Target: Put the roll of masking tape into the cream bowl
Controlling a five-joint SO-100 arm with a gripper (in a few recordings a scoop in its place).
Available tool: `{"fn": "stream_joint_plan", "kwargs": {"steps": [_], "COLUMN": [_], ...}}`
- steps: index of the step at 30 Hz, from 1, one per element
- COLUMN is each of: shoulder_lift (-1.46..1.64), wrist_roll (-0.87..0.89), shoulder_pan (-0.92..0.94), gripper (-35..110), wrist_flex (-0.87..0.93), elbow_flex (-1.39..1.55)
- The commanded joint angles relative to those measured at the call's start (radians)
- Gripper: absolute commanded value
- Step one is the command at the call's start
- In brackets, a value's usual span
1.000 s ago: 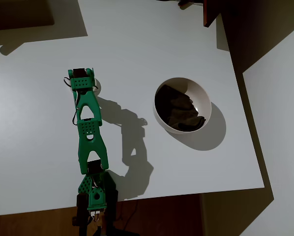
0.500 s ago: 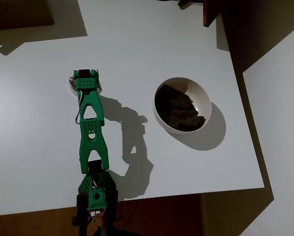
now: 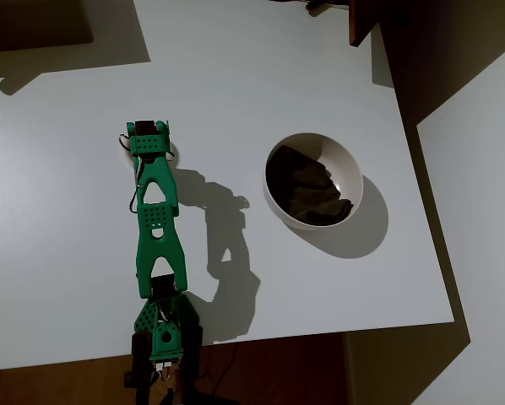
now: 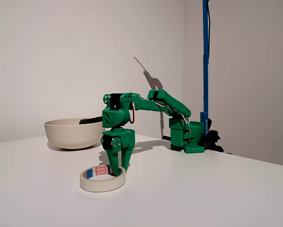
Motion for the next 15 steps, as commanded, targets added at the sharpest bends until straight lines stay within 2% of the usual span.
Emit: {"fn": "stream_joint_plan", "kwargs": {"steps": [1,9,15], "shoulder_lift": [0.034,0.091,0.264], "wrist_roll": [0.014,0.021,0.006], "shoulder_pan": [-0.023,-0.054,-0.100], "gripper": [-8,-8,-8], "wrist_flex": [0.018,0.014,-0.006], "elbow_flex": [-0.032,-0.032,-0.051]}}
